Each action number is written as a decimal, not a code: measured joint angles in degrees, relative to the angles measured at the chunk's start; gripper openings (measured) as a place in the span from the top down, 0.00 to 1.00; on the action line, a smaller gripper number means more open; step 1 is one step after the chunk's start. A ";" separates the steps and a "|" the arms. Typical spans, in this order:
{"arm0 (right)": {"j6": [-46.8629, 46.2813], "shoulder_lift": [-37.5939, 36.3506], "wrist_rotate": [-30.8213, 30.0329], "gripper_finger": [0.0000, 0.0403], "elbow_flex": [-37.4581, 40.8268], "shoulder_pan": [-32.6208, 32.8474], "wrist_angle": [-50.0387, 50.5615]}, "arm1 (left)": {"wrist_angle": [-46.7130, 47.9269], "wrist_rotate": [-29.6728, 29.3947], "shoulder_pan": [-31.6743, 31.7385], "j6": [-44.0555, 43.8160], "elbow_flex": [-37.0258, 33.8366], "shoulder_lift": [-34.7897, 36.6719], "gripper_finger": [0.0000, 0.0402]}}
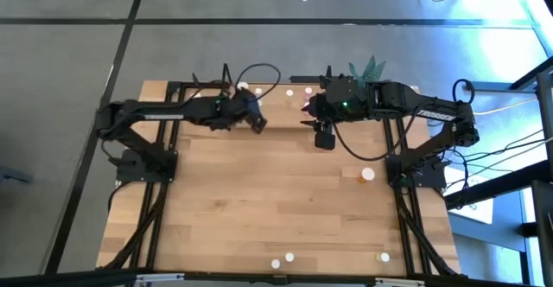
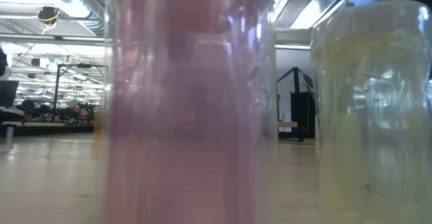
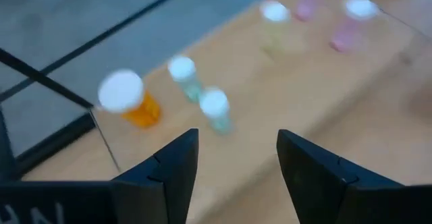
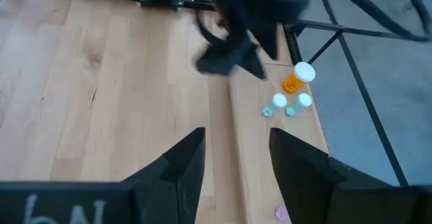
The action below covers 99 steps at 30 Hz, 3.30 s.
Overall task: Pick and place medicine bottles onto shelf by color
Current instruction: Put the left yellow pill bottle on the shelf aligned with the other yellow pill bottle
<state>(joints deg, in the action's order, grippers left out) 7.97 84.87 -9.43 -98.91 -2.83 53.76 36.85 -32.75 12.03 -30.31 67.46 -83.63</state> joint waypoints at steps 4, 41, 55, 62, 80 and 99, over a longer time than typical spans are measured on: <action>0.00 0.03 0.00 0.59 0.00 -0.02 -0.02 | 7.95 2.94 -5.16 -0.25 0.00 4.96 0.52; -1.47 -1.27 12.10 0.59 0.09 0.09 8.72 | 21.52 19.22 -34.19 -26.56 0.02 10.94 0.52; -6.47 -6.40 14.53 0.59 0.09 12.18 29.98 | 20.91 16.65 -34.19 -27.65 0.01 10.93 0.52; -4.76 -6.42 15.53 0.59 0.08 18.80 27.18 | 13.52 16.24 -35.39 -18.13 0.02 10.90 0.52; -4.90 -6.66 15.54 0.59 5.78 21.20 15.87 | -2.10 13.86 -42.49 -12.04 0.00 3.04 0.52; -15.24 -6.64 21.21 0.59 21.10 27.74 -13.17 | -1.81 13.69 -47.78 -9.93 0.00 2.15 0.52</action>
<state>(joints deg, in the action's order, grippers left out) -7.28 78.23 11.78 -77.81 24.91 40.59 35.05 -19.05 -35.74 -40.24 67.46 -81.47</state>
